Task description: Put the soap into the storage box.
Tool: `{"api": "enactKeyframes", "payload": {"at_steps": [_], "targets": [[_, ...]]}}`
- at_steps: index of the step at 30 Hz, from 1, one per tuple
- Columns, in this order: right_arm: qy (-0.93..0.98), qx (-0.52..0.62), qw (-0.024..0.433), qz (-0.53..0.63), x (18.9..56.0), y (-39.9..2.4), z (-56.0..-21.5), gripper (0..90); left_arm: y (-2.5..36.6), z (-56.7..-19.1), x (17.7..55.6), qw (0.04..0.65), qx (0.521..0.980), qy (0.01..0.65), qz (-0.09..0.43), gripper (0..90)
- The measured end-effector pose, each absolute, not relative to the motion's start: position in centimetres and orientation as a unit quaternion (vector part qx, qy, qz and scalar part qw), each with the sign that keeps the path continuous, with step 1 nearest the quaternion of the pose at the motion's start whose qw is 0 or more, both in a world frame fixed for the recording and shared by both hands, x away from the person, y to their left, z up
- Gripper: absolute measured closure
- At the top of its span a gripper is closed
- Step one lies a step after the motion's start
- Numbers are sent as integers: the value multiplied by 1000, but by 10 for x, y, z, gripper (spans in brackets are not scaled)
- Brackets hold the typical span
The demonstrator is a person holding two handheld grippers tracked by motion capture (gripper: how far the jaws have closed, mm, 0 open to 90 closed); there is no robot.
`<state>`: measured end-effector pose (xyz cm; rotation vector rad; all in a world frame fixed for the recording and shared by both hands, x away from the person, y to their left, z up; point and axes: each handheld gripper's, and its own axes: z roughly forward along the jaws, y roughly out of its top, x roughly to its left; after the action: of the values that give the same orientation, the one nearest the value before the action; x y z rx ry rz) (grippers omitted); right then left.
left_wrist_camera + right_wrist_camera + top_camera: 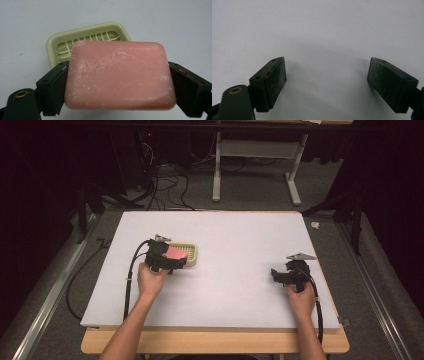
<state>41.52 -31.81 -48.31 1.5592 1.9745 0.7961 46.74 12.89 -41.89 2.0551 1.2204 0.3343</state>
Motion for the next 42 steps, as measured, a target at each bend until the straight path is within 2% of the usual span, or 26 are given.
{"api": "enactKeyframes", "payload": {"at_steps": [4, 19, 42], "targets": [[725, 572, 248, 292, 415, -318, -483, 161, 124, -421, 474, 346, 796, 474, 146, 140], [724, 573, 248, 292, 415, -318, -483, 161, 120, -436, 503, 327, 782, 512, 140, 140], [724, 573, 248, 292, 415, -318, -483, 162, 113, -451, 514, 320, 772, 529, 151, 139]]}}
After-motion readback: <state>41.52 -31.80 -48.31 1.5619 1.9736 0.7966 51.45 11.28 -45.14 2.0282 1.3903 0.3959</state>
